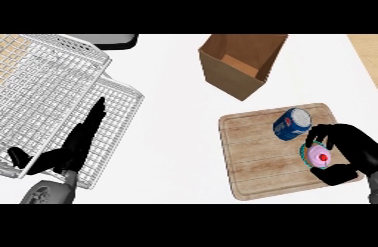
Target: Pick the cupcake from the cutting board and place it in the cardboard box
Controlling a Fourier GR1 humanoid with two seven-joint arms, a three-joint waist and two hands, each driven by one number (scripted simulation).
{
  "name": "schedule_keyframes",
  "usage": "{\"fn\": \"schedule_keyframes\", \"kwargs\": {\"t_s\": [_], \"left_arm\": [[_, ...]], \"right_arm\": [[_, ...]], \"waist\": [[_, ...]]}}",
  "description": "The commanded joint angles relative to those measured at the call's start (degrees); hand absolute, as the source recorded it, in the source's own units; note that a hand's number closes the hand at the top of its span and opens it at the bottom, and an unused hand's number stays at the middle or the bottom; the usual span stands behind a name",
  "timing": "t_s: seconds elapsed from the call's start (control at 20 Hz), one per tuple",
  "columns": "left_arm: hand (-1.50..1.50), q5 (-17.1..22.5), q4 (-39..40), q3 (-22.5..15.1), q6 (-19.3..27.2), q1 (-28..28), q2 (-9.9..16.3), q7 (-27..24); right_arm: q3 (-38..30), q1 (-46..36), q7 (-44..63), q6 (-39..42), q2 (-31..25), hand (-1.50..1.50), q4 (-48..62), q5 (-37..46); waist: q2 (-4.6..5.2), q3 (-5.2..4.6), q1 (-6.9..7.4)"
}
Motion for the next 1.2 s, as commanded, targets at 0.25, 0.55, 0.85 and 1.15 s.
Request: {"fn": "schedule_keyframes", "kwargs": {"t_s": [0.25,0.55,0.85,1.15], "left_arm": [[0.0,-5.4,1.95,5.65,5.24,-3.13,8.49,0.4],[0.0,-5.52,3.25,3.98,5.8,-4.03,7.71,-0.68],[0.0,-4.21,4.17,5.02,4.58,-4.22,9.87,-0.83],[0.0,-4.91,4.58,5.02,5.8,-5.38,9.19,0.46]], "right_arm": [[-3.99,-7.8,-13.22,-4.29,-4.71,1.5,10.31,3.48],[-7.77,-14.21,-22.15,-8.19,-8.29,1.5,18.73,5.14],[-14.13,-20.33,-30.18,-12.62,-8.86,1.5,22.72,1.35],[-15.0,-25.32,-39.51,-13.78,-6.82,1.5,24.0,-0.99]], "waist": [[0.63,1.24,3.14],[0.86,1.28,4.76],[0.34,1.22,3.88],[0.33,1.12,3.46]]}}
